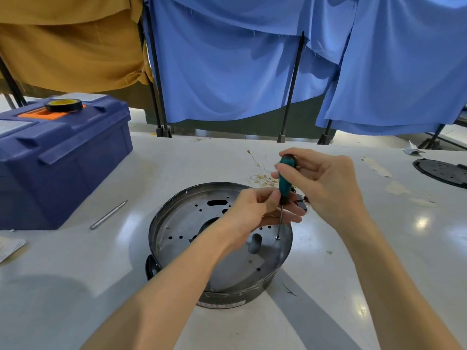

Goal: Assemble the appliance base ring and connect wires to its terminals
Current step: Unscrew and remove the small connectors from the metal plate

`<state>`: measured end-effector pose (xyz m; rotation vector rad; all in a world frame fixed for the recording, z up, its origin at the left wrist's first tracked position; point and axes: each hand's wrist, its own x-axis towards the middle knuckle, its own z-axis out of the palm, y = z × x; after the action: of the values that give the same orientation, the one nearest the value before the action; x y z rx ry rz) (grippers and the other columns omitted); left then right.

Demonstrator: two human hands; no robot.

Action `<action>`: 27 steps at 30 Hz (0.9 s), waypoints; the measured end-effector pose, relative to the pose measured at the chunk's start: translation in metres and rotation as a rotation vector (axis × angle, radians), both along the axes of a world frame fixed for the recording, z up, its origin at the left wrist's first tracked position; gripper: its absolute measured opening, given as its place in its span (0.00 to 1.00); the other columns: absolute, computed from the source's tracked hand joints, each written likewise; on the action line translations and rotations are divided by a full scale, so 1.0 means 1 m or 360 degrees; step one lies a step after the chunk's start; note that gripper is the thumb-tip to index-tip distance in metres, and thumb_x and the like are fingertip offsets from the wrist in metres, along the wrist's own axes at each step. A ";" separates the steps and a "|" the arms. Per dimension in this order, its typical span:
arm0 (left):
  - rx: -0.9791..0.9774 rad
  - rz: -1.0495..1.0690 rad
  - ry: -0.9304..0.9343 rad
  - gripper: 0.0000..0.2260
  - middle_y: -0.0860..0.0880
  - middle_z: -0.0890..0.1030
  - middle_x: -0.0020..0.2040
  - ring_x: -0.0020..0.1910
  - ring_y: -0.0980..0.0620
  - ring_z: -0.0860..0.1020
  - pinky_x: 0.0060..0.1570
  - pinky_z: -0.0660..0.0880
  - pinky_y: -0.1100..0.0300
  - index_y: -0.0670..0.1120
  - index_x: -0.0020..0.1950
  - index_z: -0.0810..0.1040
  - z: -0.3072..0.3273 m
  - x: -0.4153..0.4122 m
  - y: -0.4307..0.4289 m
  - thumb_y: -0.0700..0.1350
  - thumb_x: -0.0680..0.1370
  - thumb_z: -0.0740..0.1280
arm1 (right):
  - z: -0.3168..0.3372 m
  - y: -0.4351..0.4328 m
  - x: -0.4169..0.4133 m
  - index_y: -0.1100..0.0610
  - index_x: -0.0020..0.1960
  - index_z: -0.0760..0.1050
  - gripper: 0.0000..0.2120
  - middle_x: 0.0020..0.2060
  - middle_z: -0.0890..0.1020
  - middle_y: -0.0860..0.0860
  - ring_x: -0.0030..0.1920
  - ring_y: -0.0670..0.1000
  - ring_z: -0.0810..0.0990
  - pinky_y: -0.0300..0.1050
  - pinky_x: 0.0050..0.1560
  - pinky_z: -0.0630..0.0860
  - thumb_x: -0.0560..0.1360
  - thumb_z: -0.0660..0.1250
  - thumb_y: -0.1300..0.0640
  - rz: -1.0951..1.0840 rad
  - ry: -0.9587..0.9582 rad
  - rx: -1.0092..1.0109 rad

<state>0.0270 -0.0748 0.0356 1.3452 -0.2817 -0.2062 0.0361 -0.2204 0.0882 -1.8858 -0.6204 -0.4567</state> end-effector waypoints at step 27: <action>0.0025 -0.0051 -0.0058 0.09 0.41 0.85 0.43 0.46 0.43 0.84 0.48 0.79 0.60 0.40 0.52 0.81 -0.006 0.001 0.000 0.37 0.81 0.61 | -0.002 0.003 0.006 0.56 0.57 0.80 0.11 0.47 0.86 0.50 0.45 0.52 0.86 0.47 0.48 0.83 0.77 0.67 0.54 0.0435 0.0344 0.0282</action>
<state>0.0282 -0.0750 0.0300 1.3614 -0.3333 -0.2115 0.0419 -0.2172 0.0862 -1.6258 -0.6579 -0.1235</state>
